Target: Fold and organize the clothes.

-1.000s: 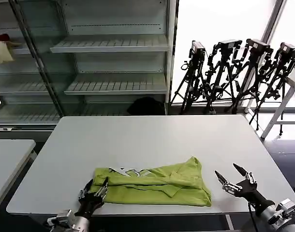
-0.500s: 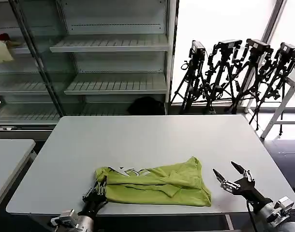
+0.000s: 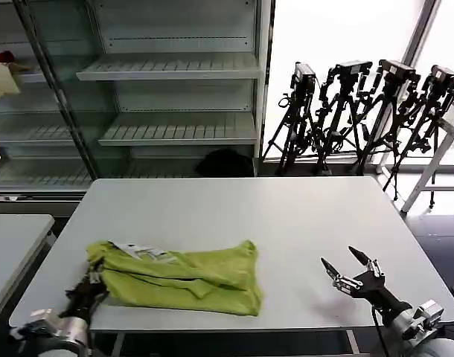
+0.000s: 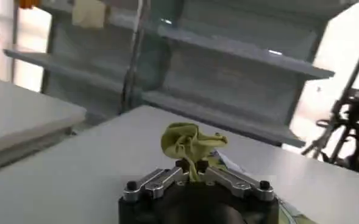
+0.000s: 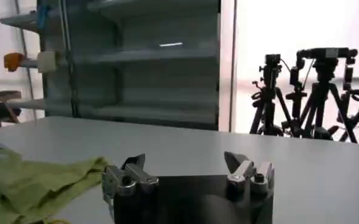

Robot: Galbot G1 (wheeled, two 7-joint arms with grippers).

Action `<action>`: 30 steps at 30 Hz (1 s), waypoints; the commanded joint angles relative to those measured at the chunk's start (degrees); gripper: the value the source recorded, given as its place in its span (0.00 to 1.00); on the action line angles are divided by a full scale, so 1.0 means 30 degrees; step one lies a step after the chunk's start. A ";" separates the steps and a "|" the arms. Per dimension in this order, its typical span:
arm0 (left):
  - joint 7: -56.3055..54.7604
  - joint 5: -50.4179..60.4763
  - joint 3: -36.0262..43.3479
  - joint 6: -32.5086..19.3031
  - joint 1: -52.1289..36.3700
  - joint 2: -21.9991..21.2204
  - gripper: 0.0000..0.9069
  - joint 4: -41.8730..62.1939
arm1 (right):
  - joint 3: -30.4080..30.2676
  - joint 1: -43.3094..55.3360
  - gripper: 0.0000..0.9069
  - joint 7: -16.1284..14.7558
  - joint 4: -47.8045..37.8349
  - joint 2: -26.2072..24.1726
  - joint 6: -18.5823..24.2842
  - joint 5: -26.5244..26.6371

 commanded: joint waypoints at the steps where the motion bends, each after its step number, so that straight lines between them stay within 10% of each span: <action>1: 0.0662 -0.3375 -0.8111 0.1922 0.0172 0.2321 0.00 -0.0462 | -0.0375 0.0422 1.00 0.0035 -0.0035 0.0018 -0.0013 -0.0125; 14: 0.3073 0.2903 0.2865 -0.0205 0.0728 0.0706 0.01 -0.2282 | -0.0286 0.0303 1.00 0.0143 0.0059 0.0165 0.0060 -0.0358; 30: 0.3072 0.6103 0.7431 0.0344 -0.1276 0.0395 0.01 -0.1410 | -0.0530 0.0435 1.00 0.0210 0.0169 0.0404 0.0013 -0.0808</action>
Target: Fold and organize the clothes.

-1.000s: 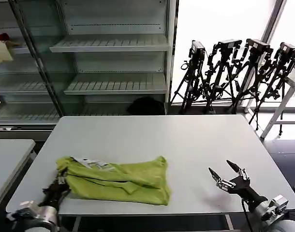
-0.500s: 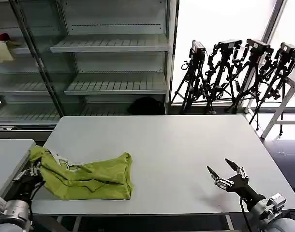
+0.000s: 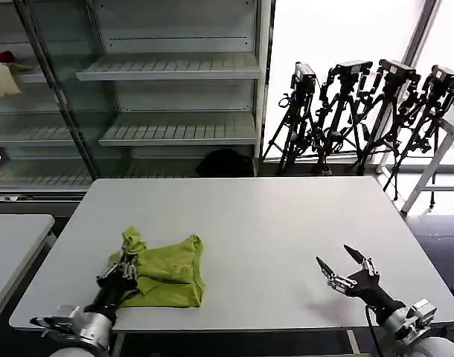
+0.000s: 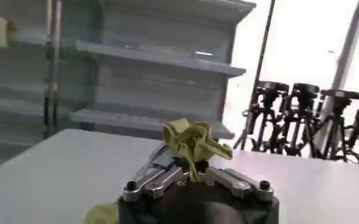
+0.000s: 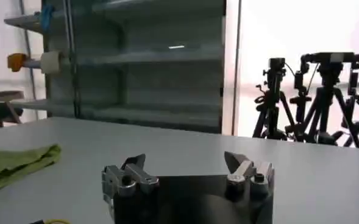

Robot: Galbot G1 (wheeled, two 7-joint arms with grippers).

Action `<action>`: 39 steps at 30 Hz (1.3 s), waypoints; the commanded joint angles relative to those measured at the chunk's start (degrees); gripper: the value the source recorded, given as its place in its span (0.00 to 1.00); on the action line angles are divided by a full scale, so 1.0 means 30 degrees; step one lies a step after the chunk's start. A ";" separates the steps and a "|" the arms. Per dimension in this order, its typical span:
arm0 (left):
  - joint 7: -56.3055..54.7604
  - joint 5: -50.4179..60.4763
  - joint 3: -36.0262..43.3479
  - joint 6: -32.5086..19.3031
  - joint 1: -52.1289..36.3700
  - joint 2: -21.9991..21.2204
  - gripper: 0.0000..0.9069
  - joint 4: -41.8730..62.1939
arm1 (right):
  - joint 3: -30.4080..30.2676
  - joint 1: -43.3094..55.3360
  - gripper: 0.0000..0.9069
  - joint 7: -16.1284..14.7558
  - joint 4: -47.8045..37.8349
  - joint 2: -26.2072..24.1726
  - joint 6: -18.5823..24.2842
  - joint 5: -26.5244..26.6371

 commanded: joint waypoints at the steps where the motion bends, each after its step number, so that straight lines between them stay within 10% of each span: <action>1: 0.0330 0.2635 0.3948 0.0278 -0.1125 -0.0236 0.02 0.0575 | -0.0022 0.0032 1.00 0.0014 0.0070 0.0055 -0.0002 -0.0081; 12: 0.0170 0.3094 0.4427 0.0836 -0.2333 -0.0383 0.12 0.1467 | -0.0167 0.0006 1.00 0.0053 0.0051 0.0147 0.0113 -0.0641; 13: 0.0165 0.3095 0.4409 0.0989 -0.2402 -0.0380 0.43 0.1568 | -0.0147 -0.0006 1.00 0.0043 0.0101 0.0136 0.0111 -0.0631; 15: 0.0274 0.3133 0.4362 0.0940 -0.2457 -0.0331 0.66 0.1692 | -0.0122 0.0011 1.00 0.0048 0.0140 0.0123 0.0107 -0.0614; 16: 0.0291 0.3161 0.4351 0.0943 -0.2465 -0.0311 1.00 0.1702 | -0.0119 0.0026 1.00 0.0054 0.0167 0.0126 0.0094 -0.0617; 33: -0.0726 0.4377 0.5831 0.2558 -0.2374 -0.0318 1.00 -0.1678 | -0.0449 0.0343 1.00 0.0142 0.0318 0.0203 -0.0003 -0.1194; 39: -0.1168 0.3032 0.1798 0.3254 -0.2355 0.0363 1.00 -0.2997 | -0.0425 0.0291 1.00 0.0124 0.0357 0.0199 0.0011 -0.1157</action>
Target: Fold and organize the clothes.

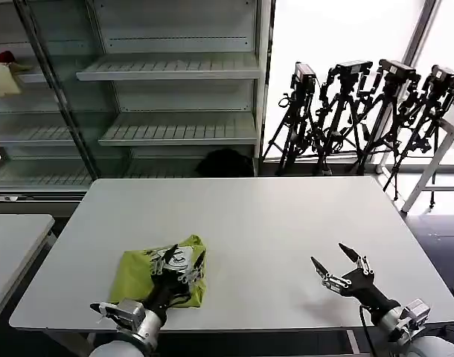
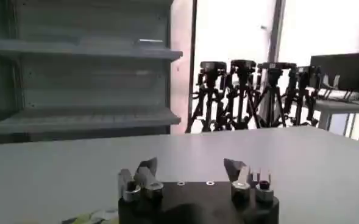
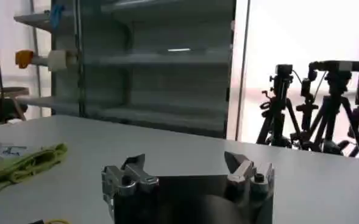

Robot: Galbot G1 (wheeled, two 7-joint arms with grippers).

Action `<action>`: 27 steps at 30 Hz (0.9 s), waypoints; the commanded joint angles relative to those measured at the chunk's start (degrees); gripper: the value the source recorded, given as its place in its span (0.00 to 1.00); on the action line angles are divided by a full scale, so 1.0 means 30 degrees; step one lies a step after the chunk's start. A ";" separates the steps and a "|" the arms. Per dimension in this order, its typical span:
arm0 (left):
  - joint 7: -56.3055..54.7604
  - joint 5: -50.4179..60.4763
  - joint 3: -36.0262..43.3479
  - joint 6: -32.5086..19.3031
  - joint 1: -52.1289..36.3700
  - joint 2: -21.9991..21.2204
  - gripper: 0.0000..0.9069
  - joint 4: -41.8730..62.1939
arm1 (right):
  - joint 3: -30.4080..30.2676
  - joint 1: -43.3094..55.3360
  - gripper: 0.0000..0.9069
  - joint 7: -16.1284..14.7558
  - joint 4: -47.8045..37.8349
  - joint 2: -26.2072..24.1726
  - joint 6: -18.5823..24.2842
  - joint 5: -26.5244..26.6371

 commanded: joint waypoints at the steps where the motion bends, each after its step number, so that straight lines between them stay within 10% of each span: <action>1: -0.0702 -0.1593 -0.4562 0.1105 0.0591 0.0980 1.00 -0.2205 | 0.0078 -0.0040 1.00 0.0001 0.0028 -0.0063 0.0015 -0.0106; 8: -0.0589 -0.5946 -1.0235 0.1491 0.3481 0.2412 1.00 0.1502 | 0.0063 0.0071 1.00 0.0040 -0.0176 -0.0093 0.0030 -0.0004; 27: -0.0570 -0.6890 -0.8861 0.2535 0.3172 0.0012 1.00 0.2885 | -0.0200 0.0363 1.00 0.0076 -0.0143 -0.0137 -0.0093 -0.0101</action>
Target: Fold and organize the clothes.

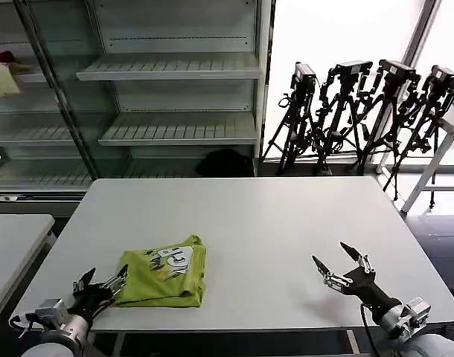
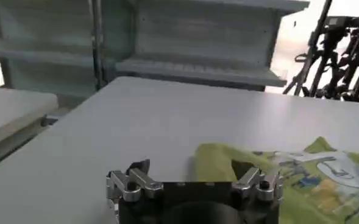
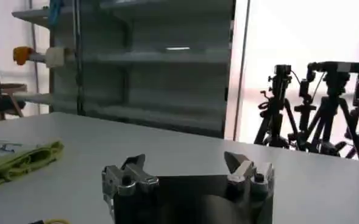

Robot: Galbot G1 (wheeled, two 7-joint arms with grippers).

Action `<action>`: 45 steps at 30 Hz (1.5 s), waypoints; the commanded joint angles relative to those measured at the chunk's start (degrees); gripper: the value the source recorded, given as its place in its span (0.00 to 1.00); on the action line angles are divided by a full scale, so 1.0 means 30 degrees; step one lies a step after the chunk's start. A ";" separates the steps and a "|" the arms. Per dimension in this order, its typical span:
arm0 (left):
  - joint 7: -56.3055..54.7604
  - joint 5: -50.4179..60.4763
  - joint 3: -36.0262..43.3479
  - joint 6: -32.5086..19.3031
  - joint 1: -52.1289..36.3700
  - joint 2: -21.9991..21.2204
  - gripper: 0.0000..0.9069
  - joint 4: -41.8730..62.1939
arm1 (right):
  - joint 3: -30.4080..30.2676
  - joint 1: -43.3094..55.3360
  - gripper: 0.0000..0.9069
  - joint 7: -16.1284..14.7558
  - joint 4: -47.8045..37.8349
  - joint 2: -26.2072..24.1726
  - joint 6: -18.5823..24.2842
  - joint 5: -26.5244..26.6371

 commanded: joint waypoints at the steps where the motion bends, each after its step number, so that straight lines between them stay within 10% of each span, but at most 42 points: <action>1: 0.0078 -0.0986 -0.0520 0.0464 0.0396 -0.0817 1.00 0.0582 | -0.0181 0.0160 1.00 0.0007 0.0010 0.0047 -0.0043 -0.0096; 24: 0.1142 -0.1193 0.0497 0.0105 -0.0783 -0.1307 0.98 0.1259 | -0.0276 0.0160 1.00 -0.0092 -0.0053 0.0057 -0.0020 -0.0249; 27: 0.1266 -0.1173 0.0649 -0.0055 -0.0703 -0.1439 0.84 0.1268 | -0.0348 0.0251 1.00 -0.0112 -0.0077 0.0077 -0.0022 -0.0242; 30: 0.1462 -0.1109 0.0787 -0.0240 -0.0759 -0.1549 0.29 0.1394 | -0.0408 0.0291 1.00 -0.0105 -0.0074 0.0103 -0.0025 -0.0261; 33: 0.1587 -0.1106 0.0896 -0.0285 -0.0830 -0.1600 0.06 0.1424 | -0.0367 0.0269 1.00 -0.0116 -0.0044 0.0100 -0.0032 -0.0249; 45: 0.2371 -0.0880 0.1265 -0.1764 -0.0900 -0.1574 0.01 0.1735 | -0.0315 0.0223 1.00 -0.0157 -0.0026 0.0119 0.0014 -0.0232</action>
